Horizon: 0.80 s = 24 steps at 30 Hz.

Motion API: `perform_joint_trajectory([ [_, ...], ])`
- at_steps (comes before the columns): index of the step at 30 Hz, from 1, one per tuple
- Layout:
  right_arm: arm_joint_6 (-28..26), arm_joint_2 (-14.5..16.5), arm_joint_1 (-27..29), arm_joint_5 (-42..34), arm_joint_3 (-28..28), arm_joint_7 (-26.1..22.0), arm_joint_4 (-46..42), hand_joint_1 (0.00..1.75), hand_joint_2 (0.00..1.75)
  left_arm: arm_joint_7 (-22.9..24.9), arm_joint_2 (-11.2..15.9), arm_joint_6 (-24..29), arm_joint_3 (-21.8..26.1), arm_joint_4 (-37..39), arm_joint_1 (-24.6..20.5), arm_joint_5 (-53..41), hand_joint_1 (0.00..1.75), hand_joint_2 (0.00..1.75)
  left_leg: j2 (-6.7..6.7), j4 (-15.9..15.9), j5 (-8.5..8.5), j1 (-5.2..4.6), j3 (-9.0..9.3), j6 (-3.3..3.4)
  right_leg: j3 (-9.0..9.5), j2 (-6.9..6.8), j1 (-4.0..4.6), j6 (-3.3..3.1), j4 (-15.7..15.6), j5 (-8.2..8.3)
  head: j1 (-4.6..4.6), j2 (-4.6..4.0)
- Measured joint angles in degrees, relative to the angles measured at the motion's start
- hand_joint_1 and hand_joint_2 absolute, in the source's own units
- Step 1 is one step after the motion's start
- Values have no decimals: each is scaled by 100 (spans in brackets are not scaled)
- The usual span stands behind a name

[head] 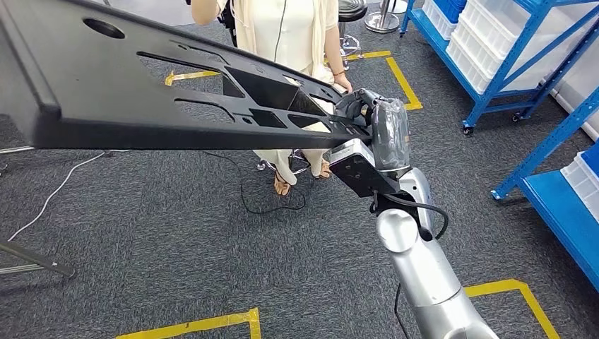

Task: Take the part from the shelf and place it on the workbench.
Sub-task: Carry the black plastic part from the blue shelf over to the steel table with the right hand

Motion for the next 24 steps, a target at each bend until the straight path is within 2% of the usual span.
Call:
perform_joint_trajectory([
  [1,0,1,32,6,1,10,-17,175,175,1,0,-6,-2,1,3,2,0,0,16,208,-41,5,-125,-2,5,-54,17,-13,0,-10,0,0],
  [2,0,1,61,16,2,15,-34,175,175,1,0,-11,-4,1,9,4,0,0,25,211,22,7,-146,7,12,-104,30,-25,1,-21,-2,0],
  [3,0,1,86,28,2,18,-56,175,175,2,1,-15,-7,1,13,5,0,0,44,-8,181,4,-49,28,24,-152,41,-31,1,-33,-1,0],
  [4,0,1,101,41,3,20,-81,175,175,1,2,-17,-11,0,14,4,0,0,102,-390,387,-9,144,63,41,-195,50,-31,0,-48,-2,0],
  [5,0,1,111,54,3,22,-108,175,175,1,3,-20,-17,-1,10,3,0,0,219,-782,540,-45,350,107,57,-235,69,-21,0,-67,-1,0],
  [6,0,-2,119,66,3,25,-137,175,175,0,4,-23,-22,-1,4,1,0,0,308,-1083,639,-84,507,153,69,-272,86,-3,-1,-85,4,0],
  [7,1,-3,133,76,3,29,-163,175,175,0,5,-27,-28,-1,-2,-2,0,0,375,-1250,671,-122,591,192,78,-309,98,17,-2,-99,3,0],
  [8,1,-5,155,88,3,34,-188,175,175,1,7,-30,-31,-1,-5,-5,0,0,385,-1299,654,-156,608,221,85,-352,105,39,-9,-112,5,0],
  [10,4,-8,206,109,3,46,-233,175,175,1,9,-35,-35,-1,-1,-8,0,0,266,-1364,682,-156,632,278,91,-400,102,85,-9,-142,3,0],
  [12,6,-15,246,128,4,54,-278,175,175,1,10,-41,-40,-1,1,-8,0,0,160,-1470,737,-123,704,346,-4,-218,97,98,228,-273,11,0],
  [14,7,-39,288,137,3,56,-308,175,175,1,9,-46,-46,-1,-10,-8,0,0,39,-1516,762,-101,745,384,-339,33,81,64,924,-560,34,0],
  [15,7,-53,315,138,2,58,-315,175,175,1,10,-46,-48,-1,-13,-8,0,0,-32,-1515,761,-99,748,389,-551,87,72,58,1324,-697,45,0],
  [16,8,-66,344,139,1,62,-317,175,175,1,10,-48,-50,-1,-15,-8,0,0,-108,-1514,758,-96,751,388,-713,103,59,78,1596,-765,52,0],
  [17,9,-74,368,141,2,66,-317,175,175,1,10,-51,-50,-1,-11,-8,0,0,-176,-1512,755,-93,755,384,-794,108,45,116,1699,-759,52,0],
  [18,10,-79,384,144,2,69,-317,175,175,2,10,-55,-51,-1,-7,-8,0,0,-231,-1509,752,-89,758,380,-805,110,32,159,1668,-706,55,0],
  [19,11,-84,391,148,3,71,-320,175,175,2,8,-59,-51,-1,-4,-8,0,0,-287,-1501,746,-81,764,370,-724,114,13,213,1453,-582,55,0],
  [21,13,-91,390,154,3,72,-340,175,175,1,4,-63,-52,-1,1,-8,0,0,-401,-1442,711,-64,752,317,-417,222,-48,321,738,-262,62,0],
  [22,15,-94,389,155,4,72,-355,175,175,1,4,-64,-53,-1,1,-8,0,0,-467,-1389,681,-58,730,273,-264,285,-74,342,394,-120,62,0],
  [23,17,-96,391,156,5,73,-368,175,175,1,5,-64,-54,-1,5,-9,0,0,-517,-1344,656,-54,700,230,-167,334,-85,330,180,-40,63,0],
  [24,21,-97,394,157,5,78,-378,175,175,1,7,-64,-54,-1,13,-11,0,0,-556,-1317,642,-49,673,192,-135,355,-77,288,114,-22,65,0],
])
